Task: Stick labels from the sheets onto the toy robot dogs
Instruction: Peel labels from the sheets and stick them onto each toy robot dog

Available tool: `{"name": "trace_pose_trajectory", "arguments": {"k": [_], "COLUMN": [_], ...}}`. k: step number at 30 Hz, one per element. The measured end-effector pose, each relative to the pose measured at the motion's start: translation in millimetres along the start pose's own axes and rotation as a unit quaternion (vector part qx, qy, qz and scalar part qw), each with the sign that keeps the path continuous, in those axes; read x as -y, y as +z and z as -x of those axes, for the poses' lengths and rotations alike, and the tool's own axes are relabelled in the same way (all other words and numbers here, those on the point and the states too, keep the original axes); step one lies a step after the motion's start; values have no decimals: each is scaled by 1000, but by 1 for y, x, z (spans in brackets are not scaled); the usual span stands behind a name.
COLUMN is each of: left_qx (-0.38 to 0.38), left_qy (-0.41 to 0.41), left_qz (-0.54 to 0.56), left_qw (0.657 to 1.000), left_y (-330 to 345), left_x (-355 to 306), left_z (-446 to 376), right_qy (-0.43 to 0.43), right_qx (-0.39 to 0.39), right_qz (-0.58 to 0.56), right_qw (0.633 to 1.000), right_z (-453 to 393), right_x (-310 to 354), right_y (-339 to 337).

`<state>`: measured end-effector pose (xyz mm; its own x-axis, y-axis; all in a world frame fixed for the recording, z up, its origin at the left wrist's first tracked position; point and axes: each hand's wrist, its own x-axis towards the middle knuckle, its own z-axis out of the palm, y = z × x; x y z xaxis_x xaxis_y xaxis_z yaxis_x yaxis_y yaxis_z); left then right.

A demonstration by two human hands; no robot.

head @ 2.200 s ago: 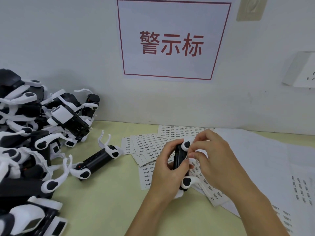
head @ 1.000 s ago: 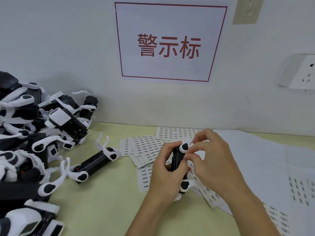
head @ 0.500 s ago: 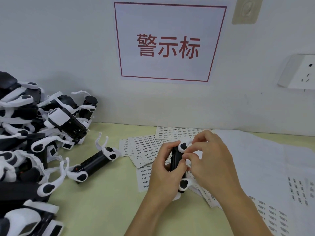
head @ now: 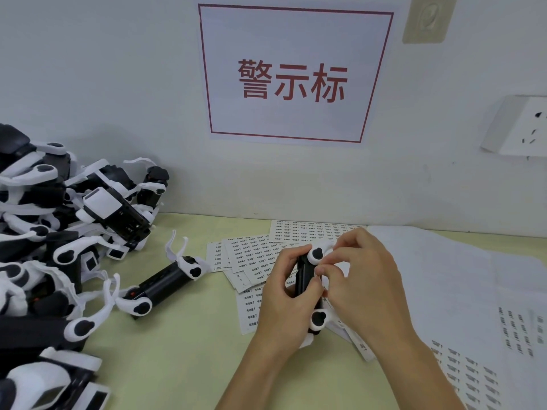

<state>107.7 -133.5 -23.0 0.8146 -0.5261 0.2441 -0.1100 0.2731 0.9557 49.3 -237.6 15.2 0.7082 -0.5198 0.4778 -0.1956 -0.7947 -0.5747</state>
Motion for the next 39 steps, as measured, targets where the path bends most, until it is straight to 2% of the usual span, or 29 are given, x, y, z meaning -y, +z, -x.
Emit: {"name": "trace_pose_trajectory", "arguments": {"k": [6,13,17,20,21,24,29,33,37,39], "left_qx": [-11,-27,-30,-33,-34,-39,-34,-32,-37,-38], "left_qy": [-6,-57,-95,-87,-80,-70,-68,-66,-64,-59], "left_qz": [13,92,153,153,145,114,118,167,175,179], "left_qw": [1000,994,983,984,986,990,990,983,982,981], "left_y": [-2,-7,-10,-12,-12,-11,-11,-12,-11,-11], "left_x": [2,-1,2,4,5,9,11,11,11,11], "left_z": [-1,-4,-6,-8,-8,-8,-10,-10,-10,-10], "right_qy": [-4,45,127,178,168,127,135,149,156,167], "right_qx": [-7,-19,35,127,150,163,159,169,171,179], "right_qz": [-38,-182,-327,-457,-468,-430,-417,-443,-456,-477], "right_qw": [999,982,936,862,855,879,885,868,859,844], "right_z": [-1,-1,6,11,11,12,12,12,11,11], "right_x": [-3,-10,-18,-20,-20,-17,-16,-17,-18,-17], "right_y": [4,3,9,13,14,17,20,21,22,22]}}
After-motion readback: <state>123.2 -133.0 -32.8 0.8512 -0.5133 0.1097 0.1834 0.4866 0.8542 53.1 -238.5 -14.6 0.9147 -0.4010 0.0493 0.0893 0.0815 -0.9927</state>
